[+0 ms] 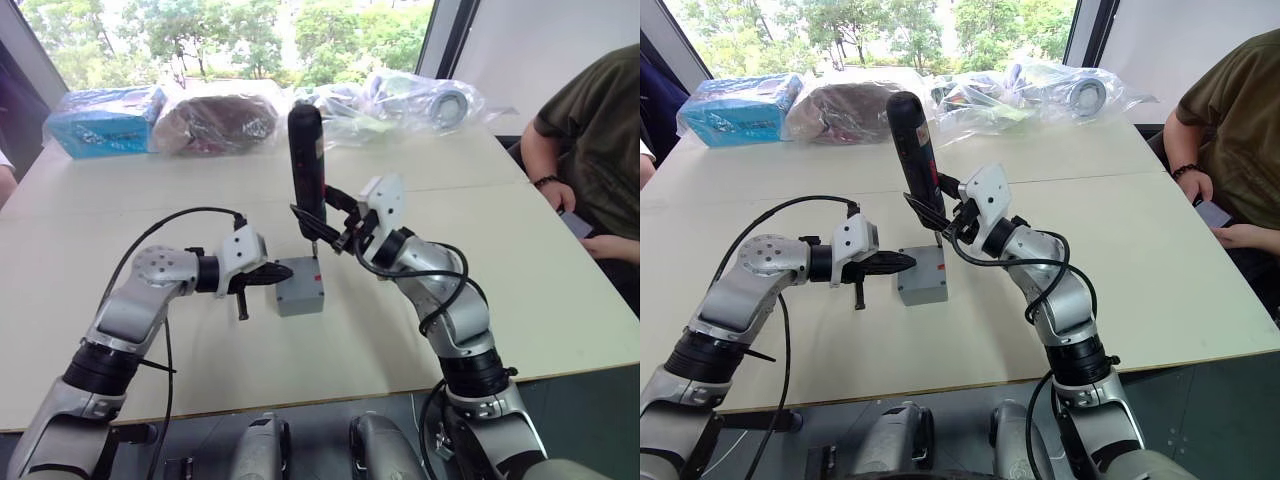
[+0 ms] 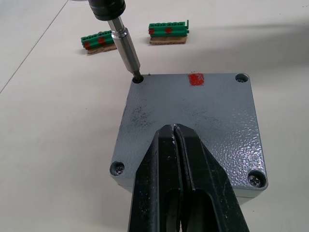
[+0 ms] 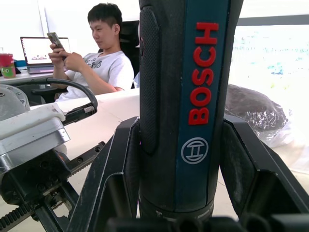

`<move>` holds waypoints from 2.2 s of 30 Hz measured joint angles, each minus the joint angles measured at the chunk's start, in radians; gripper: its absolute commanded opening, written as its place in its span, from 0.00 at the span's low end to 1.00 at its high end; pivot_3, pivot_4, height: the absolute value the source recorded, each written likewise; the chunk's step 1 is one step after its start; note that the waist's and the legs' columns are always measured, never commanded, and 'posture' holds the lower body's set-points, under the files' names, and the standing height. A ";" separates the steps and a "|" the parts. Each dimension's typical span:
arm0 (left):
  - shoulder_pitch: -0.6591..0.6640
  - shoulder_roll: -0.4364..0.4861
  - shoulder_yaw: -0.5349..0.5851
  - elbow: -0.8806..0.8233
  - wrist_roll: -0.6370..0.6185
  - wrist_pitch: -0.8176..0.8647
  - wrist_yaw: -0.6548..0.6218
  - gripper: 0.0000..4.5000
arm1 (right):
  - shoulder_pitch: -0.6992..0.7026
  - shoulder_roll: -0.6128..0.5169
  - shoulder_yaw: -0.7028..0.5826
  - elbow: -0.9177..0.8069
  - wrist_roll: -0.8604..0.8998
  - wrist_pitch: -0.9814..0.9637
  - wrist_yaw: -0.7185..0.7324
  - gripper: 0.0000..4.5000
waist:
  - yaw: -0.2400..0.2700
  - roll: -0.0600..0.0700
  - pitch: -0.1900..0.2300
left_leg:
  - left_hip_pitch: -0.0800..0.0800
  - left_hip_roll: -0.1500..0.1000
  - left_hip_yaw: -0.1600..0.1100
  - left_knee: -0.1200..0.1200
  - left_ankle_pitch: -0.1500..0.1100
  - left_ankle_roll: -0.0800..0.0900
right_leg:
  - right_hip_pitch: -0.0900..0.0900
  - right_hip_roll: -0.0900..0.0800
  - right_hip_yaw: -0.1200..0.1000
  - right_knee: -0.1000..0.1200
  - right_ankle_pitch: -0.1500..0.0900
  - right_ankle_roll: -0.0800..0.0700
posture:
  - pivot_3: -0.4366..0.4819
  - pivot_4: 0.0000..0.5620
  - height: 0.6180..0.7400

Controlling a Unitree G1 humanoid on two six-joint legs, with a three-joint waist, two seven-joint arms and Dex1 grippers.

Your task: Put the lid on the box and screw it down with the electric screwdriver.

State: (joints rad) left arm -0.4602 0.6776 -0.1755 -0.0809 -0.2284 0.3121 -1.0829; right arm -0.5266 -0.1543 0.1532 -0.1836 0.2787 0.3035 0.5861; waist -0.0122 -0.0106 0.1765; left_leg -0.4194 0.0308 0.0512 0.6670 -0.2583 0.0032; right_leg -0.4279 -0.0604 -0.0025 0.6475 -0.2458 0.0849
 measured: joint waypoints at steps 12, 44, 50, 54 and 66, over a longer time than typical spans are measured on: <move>0.000 -0.002 -0.002 0.002 0.001 0.003 0.001 0.00 | 0.027 0.019 0.013 0.030 -0.003 -0.068 -0.005 0.41 | -0.001 0.000 -0.001 | 0.002 0.000 0.000 0.000 0.000 0.000 | 0.002 0.000 0.000 0.000 0.000 0.000 | 0.48 0.27 1.00; -0.004 -0.003 -0.004 0.008 -0.002 0.012 -0.011 0.00 | 0.015 0.059 0.026 0.061 -0.039 -0.106 -0.061 0.41 | -0.001 0.000 -0.001 | 0.004 0.001 -0.002 -0.001 0.000 0.000 | 0.002 0.000 0.001 0.000 0.000 0.000 | 0.48 0.27 1.00; -0.006 -0.003 -0.004 0.010 -0.002 0.012 -0.016 0.00 | 0.013 0.059 0.025 0.061 -0.038 -0.104 -0.070 0.41 | -0.002 0.000 -0.001 | 0.004 0.001 -0.002 -0.001 0.000 0.000 | 0.002 0.000 0.001 0.000 0.000 0.000 | 0.48 0.27 1.00; -0.007 -0.003 -0.004 0.012 -0.002 0.012 -0.017 0.00 | 0.012 0.059 0.025 0.061 -0.038 -0.103 -0.072 0.41 | -0.002 0.000 -0.001 | 0.004 0.001 -0.002 -0.001 0.000 0.000 | 0.002 0.000 0.001 0.000 0.000 0.000 | 0.48 0.27 1.00; -0.009 -0.003 -0.004 0.014 -0.002 0.012 -0.019 0.00 | 0.012 0.059 0.025 0.061 -0.037 -0.103 -0.075 0.41 | -0.002 0.000 -0.001 | 0.004 0.001 -0.002 -0.001 0.000 0.000 | 0.002 0.000 0.001 0.000 0.000 0.000 | 0.48 0.27 1.00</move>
State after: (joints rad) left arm -0.4690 0.6745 -0.1794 -0.0673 -0.2304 0.3238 -1.1016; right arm -0.5145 -0.0952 0.1784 -0.1229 0.2418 0.2000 0.5111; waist -0.0138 -0.0109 0.1757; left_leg -0.4155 0.0314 0.0493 0.6657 -0.2583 0.0033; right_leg -0.4254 -0.0604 -0.0015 0.6474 -0.2459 0.0847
